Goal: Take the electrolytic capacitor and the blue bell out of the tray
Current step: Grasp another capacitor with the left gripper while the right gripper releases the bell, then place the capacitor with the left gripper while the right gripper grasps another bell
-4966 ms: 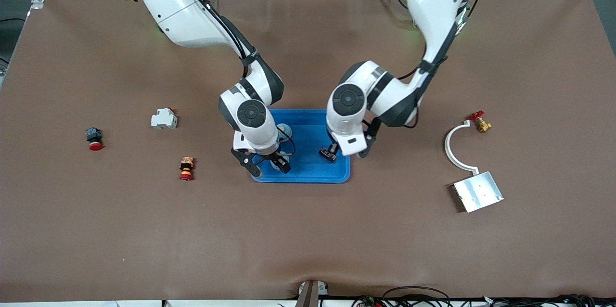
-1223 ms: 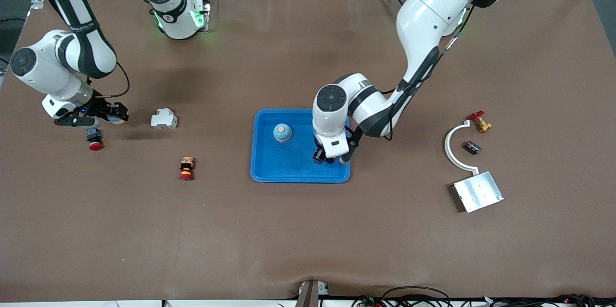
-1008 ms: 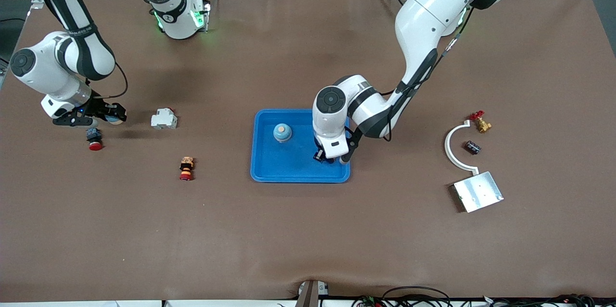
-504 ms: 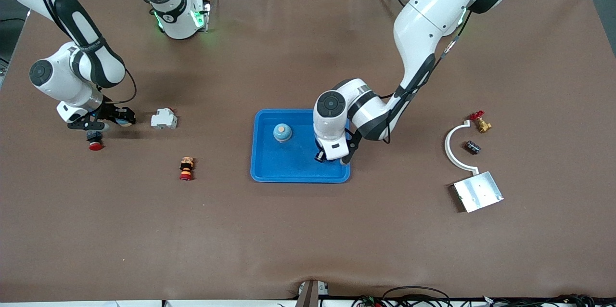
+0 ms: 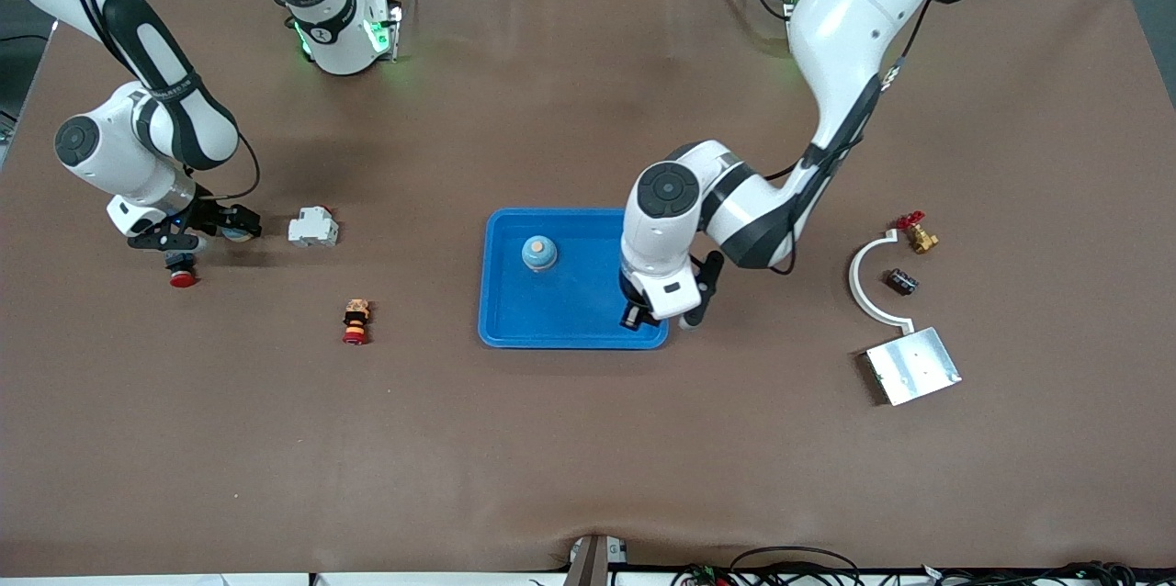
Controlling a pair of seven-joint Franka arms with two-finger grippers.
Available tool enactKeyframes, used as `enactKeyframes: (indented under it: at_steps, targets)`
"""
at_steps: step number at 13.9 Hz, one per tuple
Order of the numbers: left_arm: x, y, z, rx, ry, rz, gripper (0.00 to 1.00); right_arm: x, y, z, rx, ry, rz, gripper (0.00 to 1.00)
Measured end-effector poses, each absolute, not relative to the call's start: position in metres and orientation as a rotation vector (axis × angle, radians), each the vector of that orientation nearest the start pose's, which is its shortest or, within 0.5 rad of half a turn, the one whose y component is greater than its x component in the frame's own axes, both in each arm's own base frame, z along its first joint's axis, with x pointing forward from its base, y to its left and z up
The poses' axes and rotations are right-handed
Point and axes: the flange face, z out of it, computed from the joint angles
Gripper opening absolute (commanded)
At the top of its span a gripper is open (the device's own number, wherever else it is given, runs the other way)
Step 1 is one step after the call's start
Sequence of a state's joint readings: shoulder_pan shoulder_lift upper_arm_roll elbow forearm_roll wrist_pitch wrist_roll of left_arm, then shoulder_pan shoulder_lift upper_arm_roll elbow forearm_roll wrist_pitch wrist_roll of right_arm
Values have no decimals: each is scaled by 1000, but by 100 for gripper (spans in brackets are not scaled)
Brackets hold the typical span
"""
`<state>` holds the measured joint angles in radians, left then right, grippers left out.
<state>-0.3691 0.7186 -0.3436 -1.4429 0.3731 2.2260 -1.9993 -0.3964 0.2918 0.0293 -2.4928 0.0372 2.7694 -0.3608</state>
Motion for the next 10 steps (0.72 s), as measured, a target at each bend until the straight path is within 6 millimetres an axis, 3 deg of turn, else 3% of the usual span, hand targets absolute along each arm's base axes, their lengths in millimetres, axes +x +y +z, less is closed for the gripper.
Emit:
enactKeyframes:
  at_steps: [3, 5, 7, 10]
  targets:
    - [604, -381, 324, -2647, -1674, -194, 0, 455, -163, 197, -3098, 32, 55, 100]
    - [610, -331, 321, -2660, -1552, -161, 0, 473, -147, 238, -3080, 64, 126, 100]
    - [615, -271, 303, -2652, -1449, -101, 0, 490, -106, 284, -3086, 162, 125, 100]
    - [618, -195, 260, -2620, -1390, 8, 0, 495, -10, 325, -3075, 386, 105, 100]
